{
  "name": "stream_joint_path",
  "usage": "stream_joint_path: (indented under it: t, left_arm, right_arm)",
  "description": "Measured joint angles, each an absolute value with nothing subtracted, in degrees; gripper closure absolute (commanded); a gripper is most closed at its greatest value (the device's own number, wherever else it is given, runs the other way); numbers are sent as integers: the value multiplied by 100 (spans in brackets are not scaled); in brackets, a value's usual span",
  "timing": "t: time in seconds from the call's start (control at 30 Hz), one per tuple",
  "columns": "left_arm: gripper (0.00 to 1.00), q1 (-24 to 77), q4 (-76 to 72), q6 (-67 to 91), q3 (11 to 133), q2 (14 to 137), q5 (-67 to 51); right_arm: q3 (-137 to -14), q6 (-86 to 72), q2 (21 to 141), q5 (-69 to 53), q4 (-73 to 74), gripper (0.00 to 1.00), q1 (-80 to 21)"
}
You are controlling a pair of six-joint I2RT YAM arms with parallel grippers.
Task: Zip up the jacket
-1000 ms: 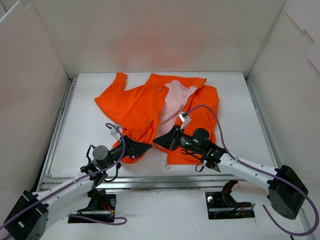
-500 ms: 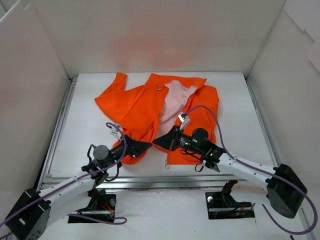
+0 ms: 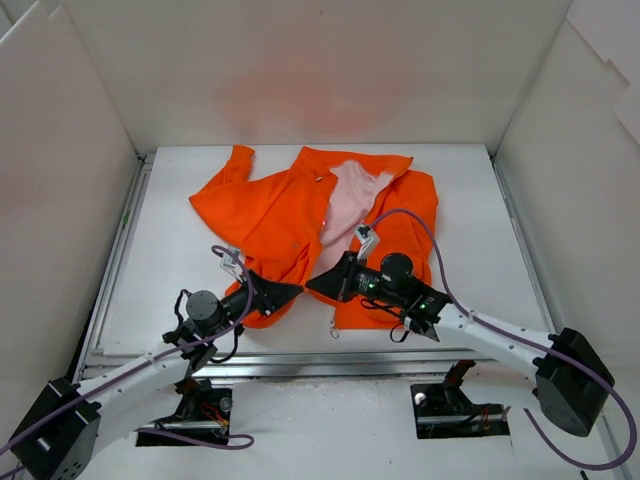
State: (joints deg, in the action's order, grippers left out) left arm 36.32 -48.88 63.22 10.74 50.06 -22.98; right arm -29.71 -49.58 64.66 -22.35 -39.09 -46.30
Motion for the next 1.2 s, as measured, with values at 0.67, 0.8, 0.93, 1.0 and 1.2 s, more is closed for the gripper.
stream_joint_path:
  t: [0.67, 0.8, 0.93, 1.0, 1.2]
  left_arm:
    - [100, 4947, -2720, 5610, 1855, 4342, 2311]
    - [100, 4995, -2698, 5360, 1997, 4552, 2580]
    - [100, 4995, -2589, 5140, 1997, 4528, 2655]
    - [100, 4995, -2550, 5059, 1997, 4480, 2659]
    - [100, 4995, -2550, 4864, 1997, 4370, 2410]
  right_arm:
    - [-3527, -4250, 5642, -5, -843, 100, -5111]
    - [-3382, -4320, 5793, 377, -543, 100, -5321]
    - [-3148, -4521, 5898, 773, -329, 96, -5450]
    - [-3070, -4639, 6027, 952, -228, 78, -5494]
    - [-3111, -4797, 6731, 1361, 32, 60, -5701]
